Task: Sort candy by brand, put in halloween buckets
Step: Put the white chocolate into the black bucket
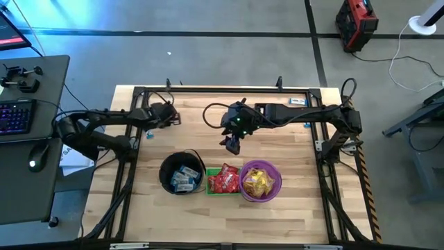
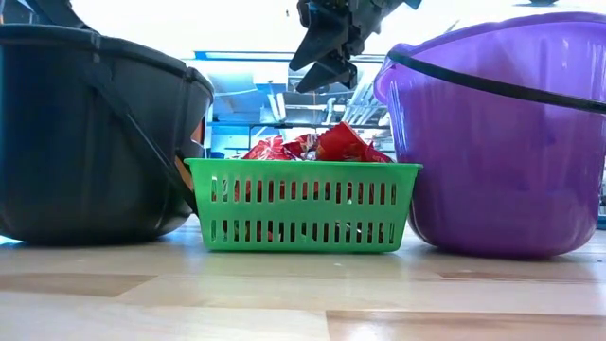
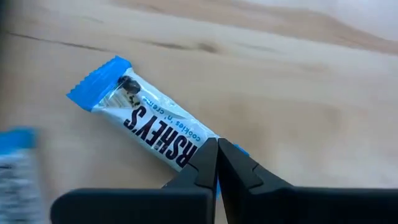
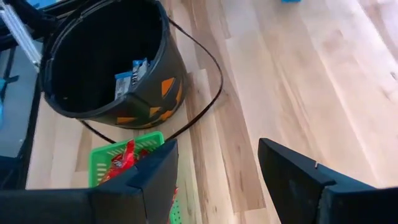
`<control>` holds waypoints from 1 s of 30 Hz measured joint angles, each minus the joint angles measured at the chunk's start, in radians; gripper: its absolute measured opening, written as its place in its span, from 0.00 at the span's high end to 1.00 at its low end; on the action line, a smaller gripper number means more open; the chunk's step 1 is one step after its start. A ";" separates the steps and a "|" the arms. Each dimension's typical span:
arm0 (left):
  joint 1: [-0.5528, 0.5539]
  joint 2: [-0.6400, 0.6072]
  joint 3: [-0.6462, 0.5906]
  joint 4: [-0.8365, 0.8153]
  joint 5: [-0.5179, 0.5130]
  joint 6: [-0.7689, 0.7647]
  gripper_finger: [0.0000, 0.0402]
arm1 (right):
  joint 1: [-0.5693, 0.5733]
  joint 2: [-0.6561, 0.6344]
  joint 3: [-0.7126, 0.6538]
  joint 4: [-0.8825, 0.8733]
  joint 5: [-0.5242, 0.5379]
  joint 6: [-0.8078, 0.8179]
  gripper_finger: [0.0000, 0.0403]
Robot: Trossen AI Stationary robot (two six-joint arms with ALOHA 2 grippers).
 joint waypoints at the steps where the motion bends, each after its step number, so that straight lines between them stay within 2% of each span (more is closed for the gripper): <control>1: -0.018 0.000 -0.001 0.029 0.018 -0.003 1.00 | 0.000 0.000 0.000 0.000 0.006 0.000 0.47; 5: -0.110 0.004 -0.003 0.126 0.109 0.005 1.00 | 0.000 0.000 0.000 0.009 0.008 0.000 0.47; 10: -0.210 -0.016 -0.001 0.121 0.160 0.033 1.00 | 0.000 0.000 0.000 0.016 0.008 0.000 0.47; 13: -0.183 -0.068 0.047 0.103 0.171 0.123 1.00 | 0.000 0.000 0.000 0.019 0.009 0.000 0.47; 18: -0.109 -0.137 0.161 0.050 0.347 0.417 1.00 | 0.000 0.000 0.000 0.022 0.009 0.000 0.47; 20: -0.081 -0.136 0.223 -0.044 0.405 0.549 0.99 | 0.000 0.000 0.000 0.022 0.009 0.004 0.47; 24: -0.017 -0.064 0.337 -0.308 0.411 0.715 0.92 | 0.000 0.000 0.000 0.028 0.009 0.030 0.47; 27: 0.025 -0.008 0.364 -0.380 0.402 0.681 0.81 | 0.000 0.000 0.000 0.032 0.009 0.052 0.47; 30: 0.039 0.031 0.340 -0.382 0.394 0.517 0.69 | 0.000 0.000 0.000 0.032 0.010 0.076 0.47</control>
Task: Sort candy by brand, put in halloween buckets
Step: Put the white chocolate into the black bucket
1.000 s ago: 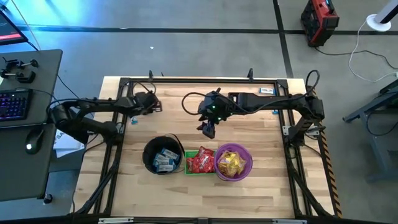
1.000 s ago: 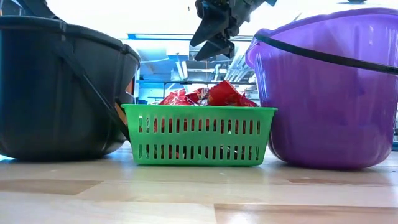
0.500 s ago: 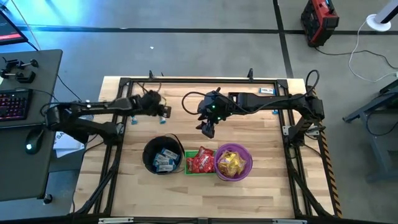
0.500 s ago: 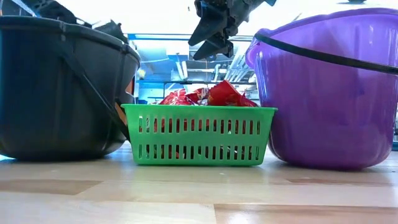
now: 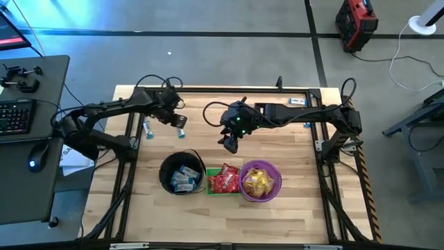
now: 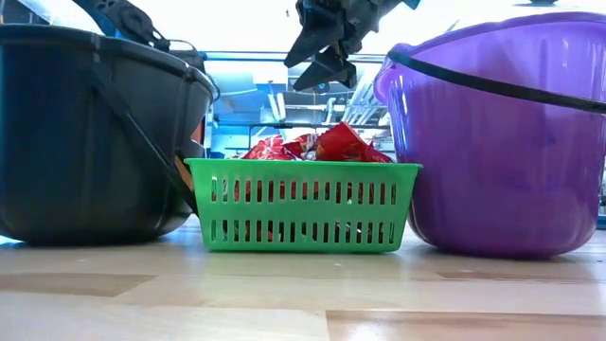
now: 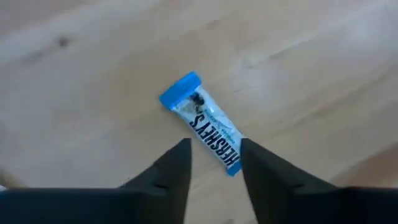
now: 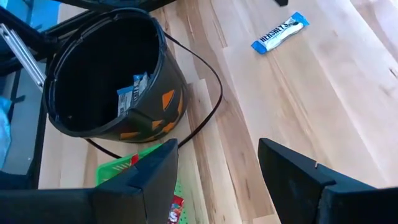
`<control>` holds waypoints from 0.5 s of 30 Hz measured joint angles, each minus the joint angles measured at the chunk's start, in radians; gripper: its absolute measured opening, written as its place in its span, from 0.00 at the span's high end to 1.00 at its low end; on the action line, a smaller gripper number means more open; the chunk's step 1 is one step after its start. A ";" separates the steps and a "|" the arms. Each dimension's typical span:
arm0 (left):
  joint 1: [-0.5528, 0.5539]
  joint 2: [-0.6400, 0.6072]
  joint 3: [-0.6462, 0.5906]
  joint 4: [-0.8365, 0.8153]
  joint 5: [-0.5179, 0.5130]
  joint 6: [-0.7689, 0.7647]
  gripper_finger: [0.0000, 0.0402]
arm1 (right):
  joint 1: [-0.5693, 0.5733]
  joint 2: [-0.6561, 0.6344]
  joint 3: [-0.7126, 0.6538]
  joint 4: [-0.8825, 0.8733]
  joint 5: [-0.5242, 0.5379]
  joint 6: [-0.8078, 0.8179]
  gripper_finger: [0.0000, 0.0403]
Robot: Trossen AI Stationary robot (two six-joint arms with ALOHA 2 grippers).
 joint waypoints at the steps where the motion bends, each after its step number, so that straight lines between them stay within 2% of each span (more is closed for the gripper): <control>1: -0.002 0.008 -0.013 0.013 0.001 -0.043 0.66 | 0.000 0.000 0.000 0.000 0.000 0.007 0.47; 4: -0.019 0.012 -0.052 0.066 -0.005 -0.125 0.56 | 0.005 0.000 0.000 0.000 0.021 0.014 0.47; 7: -0.034 0.012 -0.078 0.099 -0.074 -0.242 0.50 | 0.010 0.000 0.000 0.000 0.056 0.011 0.47; 15: -0.080 0.012 -0.215 0.281 -0.106 -0.508 0.47 | 0.005 0.000 0.000 0.004 0.068 0.002 0.47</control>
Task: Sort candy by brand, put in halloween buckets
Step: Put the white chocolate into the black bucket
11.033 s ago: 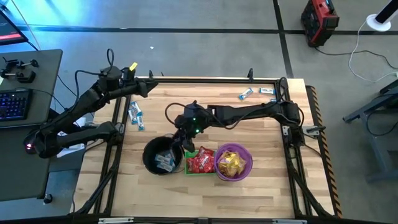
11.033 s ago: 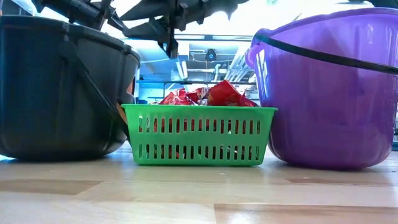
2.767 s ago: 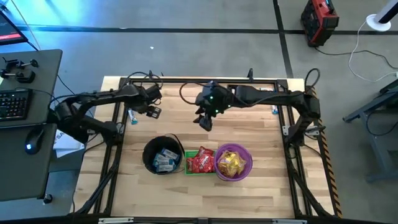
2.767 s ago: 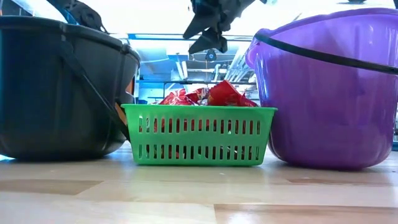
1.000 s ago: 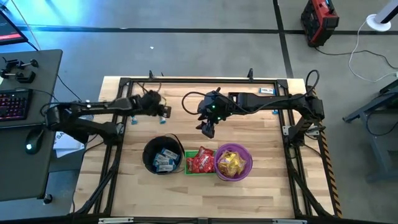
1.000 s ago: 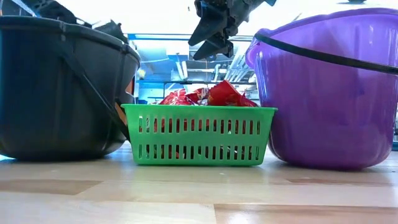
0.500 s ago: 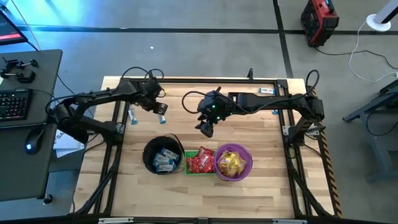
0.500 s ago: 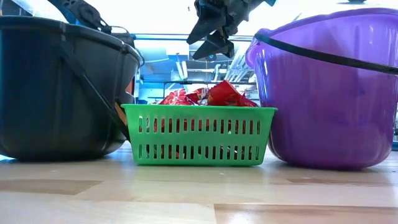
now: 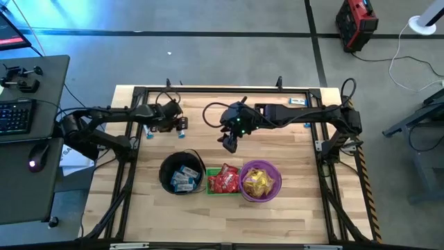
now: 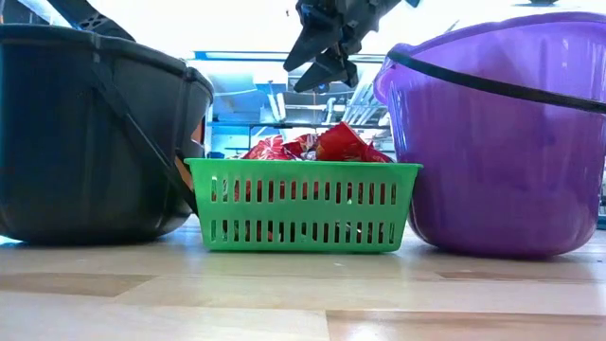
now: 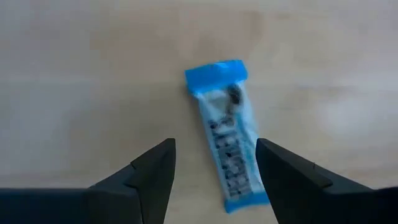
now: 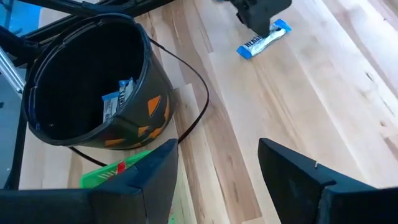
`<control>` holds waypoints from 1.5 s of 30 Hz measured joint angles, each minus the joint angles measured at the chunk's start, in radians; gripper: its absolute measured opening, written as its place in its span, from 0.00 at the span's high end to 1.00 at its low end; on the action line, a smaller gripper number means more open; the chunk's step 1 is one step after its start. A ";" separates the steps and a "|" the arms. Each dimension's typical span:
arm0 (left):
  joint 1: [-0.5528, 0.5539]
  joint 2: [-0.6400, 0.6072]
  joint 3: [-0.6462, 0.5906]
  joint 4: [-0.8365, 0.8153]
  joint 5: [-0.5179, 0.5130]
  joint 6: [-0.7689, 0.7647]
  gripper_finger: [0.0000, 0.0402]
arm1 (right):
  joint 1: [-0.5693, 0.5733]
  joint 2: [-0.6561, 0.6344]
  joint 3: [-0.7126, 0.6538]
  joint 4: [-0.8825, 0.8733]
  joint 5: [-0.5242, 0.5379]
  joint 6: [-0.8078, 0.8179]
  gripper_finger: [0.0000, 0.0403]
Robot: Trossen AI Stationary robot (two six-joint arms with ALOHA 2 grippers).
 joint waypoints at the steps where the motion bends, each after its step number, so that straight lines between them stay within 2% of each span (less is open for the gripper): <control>1: -0.005 0.000 -0.011 0.015 -0.015 -0.026 0.47 | 0.000 0.000 0.000 0.003 0.000 -0.006 0.47; 11: -0.012 0.002 -0.023 0.097 -0.033 -0.073 0.47 | 0.000 0.000 0.000 0.026 0.006 -0.036 0.47; 22: -0.029 0.109 -0.017 0.119 -0.054 -0.105 0.47 | -0.003 0.000 0.000 0.037 0.007 -0.053 0.47; 29: -0.031 0.113 -0.017 0.102 -0.064 -0.092 0.47 | -0.004 0.000 0.000 0.045 0.007 -0.054 0.47; 36: -0.034 0.140 -0.012 0.070 -0.073 -0.113 0.52 | -0.004 0.000 0.000 0.066 0.007 -0.052 0.47; 42: -0.080 0.143 -0.011 0.054 -0.150 -0.146 0.54 | -0.004 0.000 0.000 0.099 0.012 -0.052 0.47; 45: -0.091 0.147 -0.007 0.038 -0.157 -0.122 0.54 | -0.004 0.000 0.000 0.102 0.013 -0.052 0.47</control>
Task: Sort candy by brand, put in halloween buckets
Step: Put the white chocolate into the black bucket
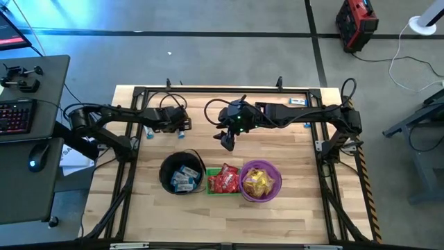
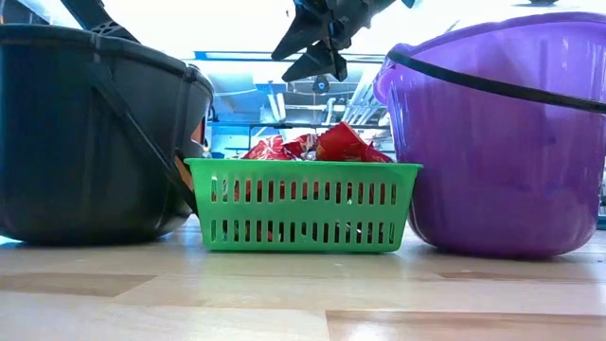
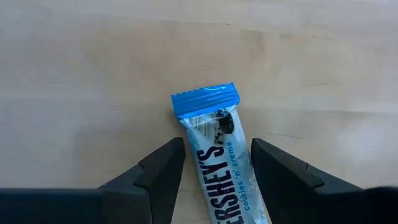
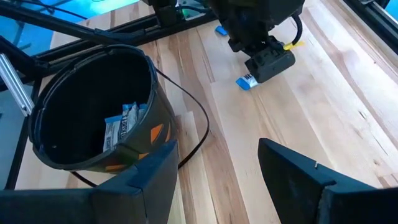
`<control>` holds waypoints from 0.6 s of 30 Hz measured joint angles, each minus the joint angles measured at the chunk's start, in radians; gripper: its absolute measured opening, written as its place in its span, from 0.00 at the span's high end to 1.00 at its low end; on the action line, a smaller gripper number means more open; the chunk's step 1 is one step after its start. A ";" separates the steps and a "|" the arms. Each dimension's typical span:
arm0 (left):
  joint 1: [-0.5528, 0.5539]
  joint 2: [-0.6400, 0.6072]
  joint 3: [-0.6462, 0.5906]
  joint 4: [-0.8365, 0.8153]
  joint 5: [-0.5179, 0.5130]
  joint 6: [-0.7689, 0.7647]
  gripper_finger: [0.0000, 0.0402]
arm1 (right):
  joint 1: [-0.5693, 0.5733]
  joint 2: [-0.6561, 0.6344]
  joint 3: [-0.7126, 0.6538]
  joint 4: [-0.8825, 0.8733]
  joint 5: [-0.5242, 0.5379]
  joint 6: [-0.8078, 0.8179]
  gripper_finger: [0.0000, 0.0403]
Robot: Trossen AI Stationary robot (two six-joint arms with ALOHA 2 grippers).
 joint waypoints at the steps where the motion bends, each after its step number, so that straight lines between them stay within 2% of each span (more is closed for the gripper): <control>1: -0.002 0.000 0.000 -0.004 0.000 0.005 0.54 | 0.000 0.000 0.000 0.000 0.000 0.000 0.47; 4: -0.009 0.000 0.000 -0.014 0.000 0.016 0.55 | 0.000 0.000 0.000 0.001 0.000 0.000 0.47; 6: -0.018 0.000 0.000 -0.019 -0.006 0.024 0.61 | 0.000 0.000 0.000 0.001 0.001 0.000 0.47; 11: -0.042 -0.014 0.023 -0.055 -0.009 0.038 0.88 | 0.000 0.000 0.000 0.001 0.001 0.000 0.47; 14: -0.045 -0.055 0.054 -0.078 0.004 0.089 0.89 | 0.000 0.000 0.000 0.001 0.001 0.000 0.47; 18: -0.020 -0.157 0.130 -0.106 -0.058 0.202 0.99 | 0.000 0.000 0.000 0.001 0.001 -0.003 0.47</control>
